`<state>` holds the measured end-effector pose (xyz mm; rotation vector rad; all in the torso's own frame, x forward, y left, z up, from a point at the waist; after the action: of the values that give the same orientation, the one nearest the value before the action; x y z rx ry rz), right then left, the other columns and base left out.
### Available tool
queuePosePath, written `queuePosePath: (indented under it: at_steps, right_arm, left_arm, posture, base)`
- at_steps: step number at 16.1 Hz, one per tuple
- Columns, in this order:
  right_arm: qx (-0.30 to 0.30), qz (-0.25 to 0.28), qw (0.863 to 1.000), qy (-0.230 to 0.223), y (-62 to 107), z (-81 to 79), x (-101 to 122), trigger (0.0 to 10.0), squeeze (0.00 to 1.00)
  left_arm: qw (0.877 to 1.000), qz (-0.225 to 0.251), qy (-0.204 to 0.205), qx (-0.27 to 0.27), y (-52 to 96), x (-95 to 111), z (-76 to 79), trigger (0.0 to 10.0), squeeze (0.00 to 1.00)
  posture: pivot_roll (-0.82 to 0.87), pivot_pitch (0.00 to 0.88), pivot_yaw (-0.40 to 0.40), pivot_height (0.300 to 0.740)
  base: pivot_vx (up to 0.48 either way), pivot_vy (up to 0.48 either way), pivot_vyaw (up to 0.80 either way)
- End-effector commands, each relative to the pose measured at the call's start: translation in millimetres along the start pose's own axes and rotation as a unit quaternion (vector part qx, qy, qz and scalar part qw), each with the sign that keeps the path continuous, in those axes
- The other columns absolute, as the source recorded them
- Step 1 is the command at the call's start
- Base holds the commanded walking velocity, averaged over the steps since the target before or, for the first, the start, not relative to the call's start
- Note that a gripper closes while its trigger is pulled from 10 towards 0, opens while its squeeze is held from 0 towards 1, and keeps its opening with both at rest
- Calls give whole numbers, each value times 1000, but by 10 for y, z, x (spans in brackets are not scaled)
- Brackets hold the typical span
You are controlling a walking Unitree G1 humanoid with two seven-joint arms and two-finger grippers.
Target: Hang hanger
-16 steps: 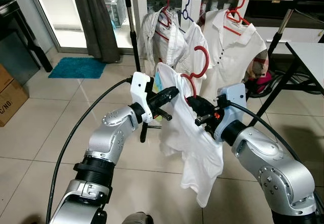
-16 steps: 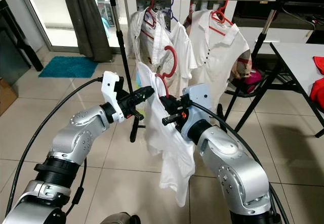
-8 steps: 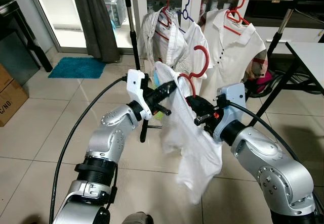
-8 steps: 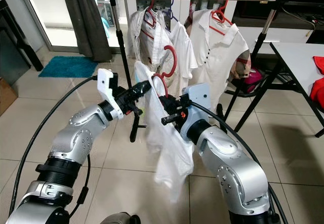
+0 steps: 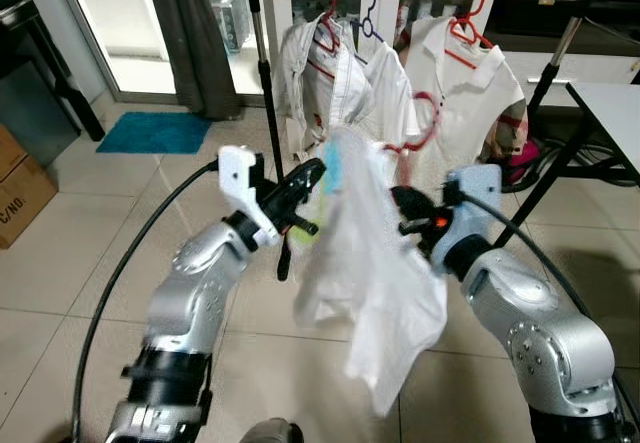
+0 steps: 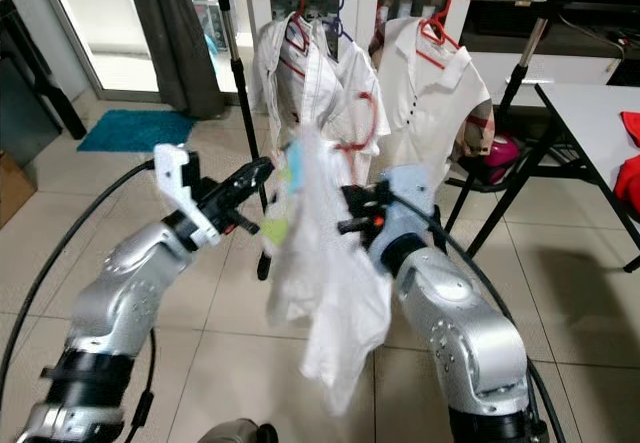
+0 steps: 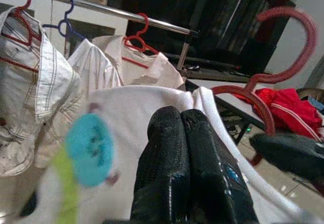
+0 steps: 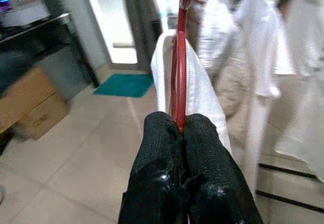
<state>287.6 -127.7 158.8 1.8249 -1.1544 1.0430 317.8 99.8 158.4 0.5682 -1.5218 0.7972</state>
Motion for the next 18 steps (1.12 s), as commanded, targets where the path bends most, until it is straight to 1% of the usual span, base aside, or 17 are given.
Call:
queuePosePath:
  at_steps: [1,3,4,5,6,7,8,9,11,12,13,14,16,17,18]
  right_arm:
    - [-13,36,999,5,-9,24,145,10000,0]
    - [-25,41,999,7,-14,61,164,10000,0]
    - [-22,41,999,15,-20,52,172,10000,0]
    - [-15,39,999,25,-28,25,174,10000,0]
    - [-11,39,999,29,-32,10,172,10000,0]
    - [-7,38,999,36,-37,-15,167,10000,0]
    - [0,37,998,50,-39,-55,167,10000,0]
    - [2,37,998,55,-42,-66,170,10000,0]
    - [4,41,997,62,-36,-90,190,10000,0]
    - [5,43,997,64,-30,-95,201,10000,0]
    - [5,44,997,65,-29,-96,203,10000,0]
    - [5,44,997,65,-28,-96,204,10000,0]
    - [7,46,997,67,-28,-108,205,10000,0]
    - [8,46,997,67,-28,-112,206,10000,0]
    - [11,47,997,67,-31,-128,210,10000,0]
  left_arm:
    - [1000,-6,-12,-4,10,23,36,0,0]
    - [1000,-15,-15,-6,33,-6,66,0,0]
    - [1000,-22,-17,-5,21,-25,86,0,0]
    - [1000,-18,7,-14,-41,-9,127,5412,0]
    - [999,-8,34,-31,-74,18,169,10000,0]
    - [996,10,72,-56,-119,66,227,10000,1000]
    - [992,23,92,-81,-175,108,268,10000,1000]
    - [991,26,99,-86,-198,119,275,10000,1000]
    - [989,30,108,-95,-270,146,271,10000,1000]
    - [989,28,102,-106,-320,162,273,10000,1000]
    - [989,27,100,-109,-332,165,274,10000,1000]
    - [990,21,91,-110,-347,155,271,10000,1000]
    - [994,-4,44,-100,-403,102,230,10000,1000]
    - [994,-6,38,-98,-411,96,222,10000,1000]
    - [996,-13,21,-90,-444,77,204,10000,1000]
  posture:
    - [40,0,66,740]
    - [39,0,64,740]
    - [37,0,62,740]
    - [37,0,59,740]
    - [37,0,59,740]
    - [36,0,59,740]
    - [36,0,59,740]
    - [27,0,66,740]
    - [27,0,66,740]
    - [18,0,73,740]
    - [18,0,73,740]
    - [18,0,75,740]
    - [18,0,77,740]
    - [18,0,77,740]
    - [19,0,76,740]
  base:
    - [0,0,0]
    - [0,0,0]
    - [0,0,0]
    - [0,0,0]
    - [0,0,0]
    - [0,0,0]
    - [0,0,0]
    - [0,0,0]
    - [0,0,0]
    - [0,0,0]
    - [0,0,0]
    - [0,0,0]
    - [0,0,0]
    - [0,0,0]
    - [0,0,0]
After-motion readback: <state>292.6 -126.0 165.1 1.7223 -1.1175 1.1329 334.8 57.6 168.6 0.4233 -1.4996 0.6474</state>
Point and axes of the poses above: a point about 5 cm out from each wrist's last joint towards the gripper, its own y axis pointing back from the gripper into the wrist, its own x axis along the axis of the wrist's last joint, z = x × y, the point moved 2 cm from there along -y, pointing out of the wrist towards the gripper, and after that the axes turned 14 degrees about -y, right-handed, at the moved point
